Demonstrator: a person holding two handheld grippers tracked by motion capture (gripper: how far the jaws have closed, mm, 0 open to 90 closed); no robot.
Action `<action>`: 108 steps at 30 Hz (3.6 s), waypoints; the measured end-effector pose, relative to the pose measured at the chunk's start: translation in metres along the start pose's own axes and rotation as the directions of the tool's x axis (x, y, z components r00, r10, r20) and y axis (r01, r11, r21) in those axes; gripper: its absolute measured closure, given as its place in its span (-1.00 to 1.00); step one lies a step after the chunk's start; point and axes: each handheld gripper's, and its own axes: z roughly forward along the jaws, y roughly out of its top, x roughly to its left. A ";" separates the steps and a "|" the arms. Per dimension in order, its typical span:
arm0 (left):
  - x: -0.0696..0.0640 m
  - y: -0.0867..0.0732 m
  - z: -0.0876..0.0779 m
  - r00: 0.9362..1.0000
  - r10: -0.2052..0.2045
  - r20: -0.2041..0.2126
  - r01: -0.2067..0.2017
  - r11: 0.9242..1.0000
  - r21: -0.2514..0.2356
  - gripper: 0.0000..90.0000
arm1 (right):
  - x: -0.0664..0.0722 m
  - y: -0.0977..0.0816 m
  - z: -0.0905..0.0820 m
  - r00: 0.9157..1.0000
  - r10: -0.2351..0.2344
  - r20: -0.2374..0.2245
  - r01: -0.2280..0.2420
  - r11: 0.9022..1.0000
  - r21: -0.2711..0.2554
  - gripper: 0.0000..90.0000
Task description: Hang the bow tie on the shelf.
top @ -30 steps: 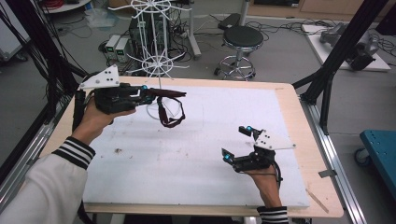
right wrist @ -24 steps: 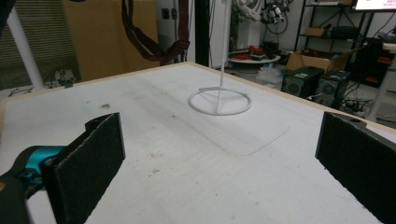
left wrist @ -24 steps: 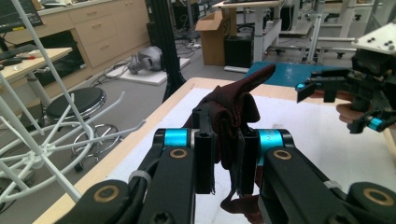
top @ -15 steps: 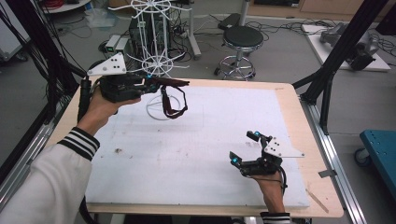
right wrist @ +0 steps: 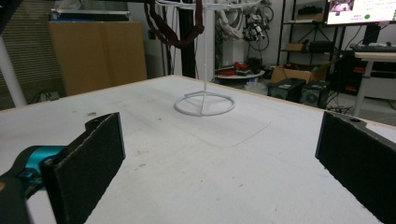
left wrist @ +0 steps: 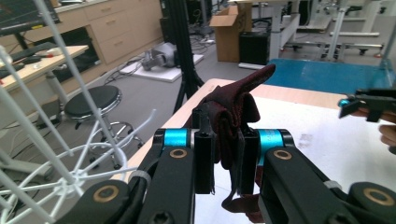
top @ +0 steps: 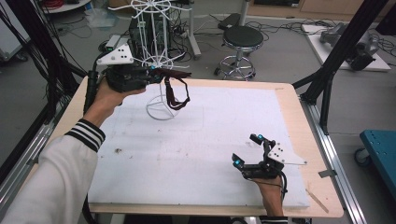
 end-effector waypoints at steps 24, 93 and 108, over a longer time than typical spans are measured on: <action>0.015 -0.011 0.019 0.996 -0.034 -0.087 0.039 0.998 0.052 0.81 | -0.001 -0.020 0.000 0.996 0.012 0.090 -0.008 0.999 -0.047 -0.99; 0.004 -0.037 -0.038 0.986 -0.070 -0.151 0.056 0.994 -0.092 -0.96 | -0.003 -0.030 -0.004 0.993 0.043 0.113 -0.035 0.997 -0.076 -0.99; -0.055 -0.162 -0.139 0.958 -0.079 -0.274 0.039 0.988 -0.147 -0.96 | 0.003 -0.031 -0.004 0.989 -0.005 0.145 0.018 0.996 -0.086 -0.99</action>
